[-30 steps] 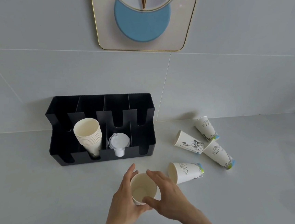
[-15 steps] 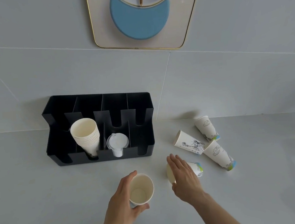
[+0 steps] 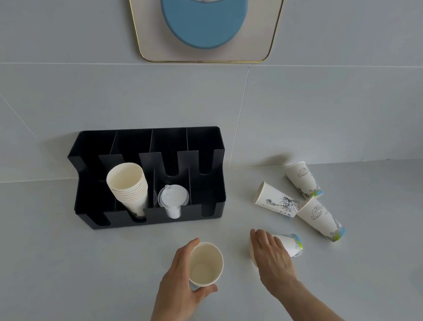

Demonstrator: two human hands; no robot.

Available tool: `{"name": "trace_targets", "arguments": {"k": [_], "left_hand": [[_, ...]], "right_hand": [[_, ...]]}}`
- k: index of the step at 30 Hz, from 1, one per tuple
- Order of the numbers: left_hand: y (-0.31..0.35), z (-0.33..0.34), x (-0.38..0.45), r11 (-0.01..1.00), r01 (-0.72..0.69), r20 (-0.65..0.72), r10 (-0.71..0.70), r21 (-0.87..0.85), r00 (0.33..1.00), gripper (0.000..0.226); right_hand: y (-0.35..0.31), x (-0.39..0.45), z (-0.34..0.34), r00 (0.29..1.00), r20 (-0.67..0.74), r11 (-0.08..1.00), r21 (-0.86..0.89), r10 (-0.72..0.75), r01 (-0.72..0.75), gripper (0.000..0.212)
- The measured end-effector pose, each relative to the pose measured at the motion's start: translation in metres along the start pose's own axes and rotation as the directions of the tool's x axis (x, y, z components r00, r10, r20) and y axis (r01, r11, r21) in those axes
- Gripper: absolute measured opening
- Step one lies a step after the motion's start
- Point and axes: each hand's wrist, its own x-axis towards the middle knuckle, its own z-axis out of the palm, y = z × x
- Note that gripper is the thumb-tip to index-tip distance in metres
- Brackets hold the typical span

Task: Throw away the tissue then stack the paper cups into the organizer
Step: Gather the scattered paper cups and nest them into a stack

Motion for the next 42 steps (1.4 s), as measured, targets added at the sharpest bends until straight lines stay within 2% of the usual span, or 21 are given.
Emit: {"name": "trace_targets", "arguments": {"k": [3, 6, 8, 11, 14, 16, 22, 28, 31, 36, 42], "left_hand": [[0.001, 0.001, -0.001, 1.0, -0.003, -0.002, 0.003, -0.004, 1.0, 0.105], [0.001, 0.001, -0.001, 1.0, -0.006, -0.011, 0.006, -0.003, 1.0, 0.105], [0.001, 0.001, -0.001, 1.0, -0.001, -0.011, 0.001, 0.003, 1.0, 0.105], [0.001, 0.002, -0.001, 1.0, 0.003, -0.02, -0.003, -0.007, 1.0, 0.106], [0.002, 0.002, 0.0, 1.0, 0.01, -0.012, -0.01, -0.018, 1.0, 0.105], [0.002, 0.002, 0.001, 0.999, 0.016, -0.001, -0.016, -0.03, 1.0, 0.104], [-0.009, 0.002, 0.0, 0.994, 0.074, -0.012, -0.075, -0.082, 0.997, 0.11], [-0.012, 0.003, -0.003, 0.996, 0.045, -0.014, -0.046, -0.074, 0.999, 0.102], [-0.009, 0.004, -0.003, 0.996, 0.028, -0.026, -0.031, -0.088, 0.999, 0.107], [-0.004, 0.005, -0.002, 0.993, 0.009, -0.028, -0.012, -0.119, 1.0, 0.111], [-0.002, 0.006, -0.001, 0.995, 0.025, -0.034, -0.029, -0.101, 0.999, 0.113]], "right_hand": [[0.003, -0.002, -0.011, 1.0, -0.016, 0.994, 0.106, 0.026, -0.024, 0.095], [-0.002, 0.004, -0.043, 0.987, -0.146, 0.946, 0.324, 0.066, -0.015, 0.101], [-0.007, 0.005, -0.076, 0.963, -0.233, 0.834, 0.551, 0.133, 0.018, 0.102], [-0.013, 0.0, -0.124, 0.949, -0.263, 0.604, 0.79, 0.175, 0.108, 0.1], [-0.019, -0.01, -0.145, 0.963, -0.259, 0.435, 0.878, 0.077, 0.202, 0.093], [-0.027, -0.014, -0.142, 0.969, -0.247, 0.394, 0.892, 0.013, 0.222, 0.087], [-0.036, -0.017, -0.12, 0.978, -0.209, 0.451, 0.871, -0.018, 0.195, 0.085], [-0.036, -0.022, -0.1, 0.975, -0.19, 0.605, 0.765, -0.115, 0.22, 0.094], [-0.04, -0.023, -0.084, 0.975, -0.125, 0.666, 0.714, -0.183, 0.217, 0.099], [-0.048, -0.025, -0.065, 0.975, -0.067, 0.738, 0.643, -0.21, 0.203, 0.089], [-0.05, -0.021, -0.056, 0.979, -0.11, 0.727, 0.656, -0.173, 0.202, 0.081]]}}
